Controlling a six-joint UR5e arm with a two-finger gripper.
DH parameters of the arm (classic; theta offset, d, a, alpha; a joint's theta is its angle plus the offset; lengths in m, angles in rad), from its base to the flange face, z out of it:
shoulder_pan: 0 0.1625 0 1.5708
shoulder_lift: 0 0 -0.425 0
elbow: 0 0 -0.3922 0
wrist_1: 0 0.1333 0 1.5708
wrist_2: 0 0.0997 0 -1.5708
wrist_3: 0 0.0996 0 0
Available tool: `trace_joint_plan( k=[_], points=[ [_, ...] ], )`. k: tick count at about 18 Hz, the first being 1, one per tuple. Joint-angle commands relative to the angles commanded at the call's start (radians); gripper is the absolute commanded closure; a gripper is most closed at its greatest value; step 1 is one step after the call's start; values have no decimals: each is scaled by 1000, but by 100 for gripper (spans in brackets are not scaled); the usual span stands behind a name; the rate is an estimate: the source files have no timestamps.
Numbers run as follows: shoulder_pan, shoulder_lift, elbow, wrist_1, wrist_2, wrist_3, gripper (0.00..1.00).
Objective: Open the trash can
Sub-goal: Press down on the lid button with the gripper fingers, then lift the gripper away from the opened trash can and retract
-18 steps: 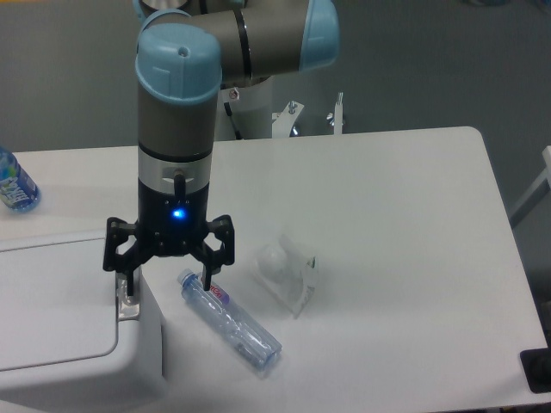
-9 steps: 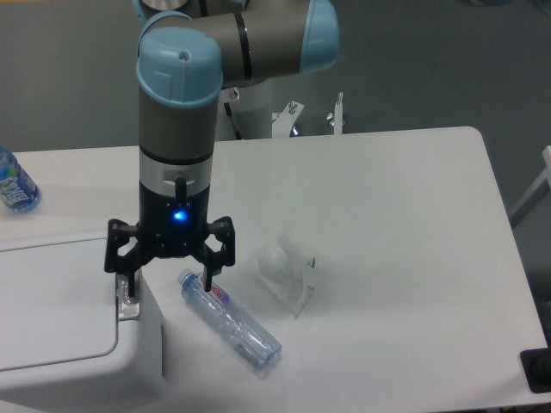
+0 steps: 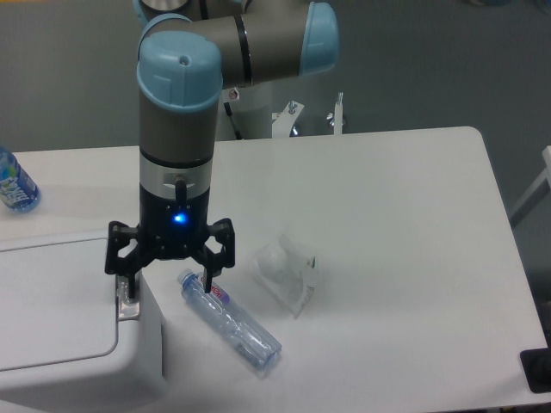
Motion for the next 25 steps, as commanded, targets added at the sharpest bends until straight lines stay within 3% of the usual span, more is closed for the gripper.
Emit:
trace_joint_plan(
  k=[7, 12, 17, 25],
  points=[
    [2, 2, 9, 0, 2, 2, 0],
    [20, 12, 122, 11, 23, 35, 0],
    [83, 32, 161, 35, 228, 219, 0],
    [250, 75, 134, -1, 249, 503, 0]
  ],
)
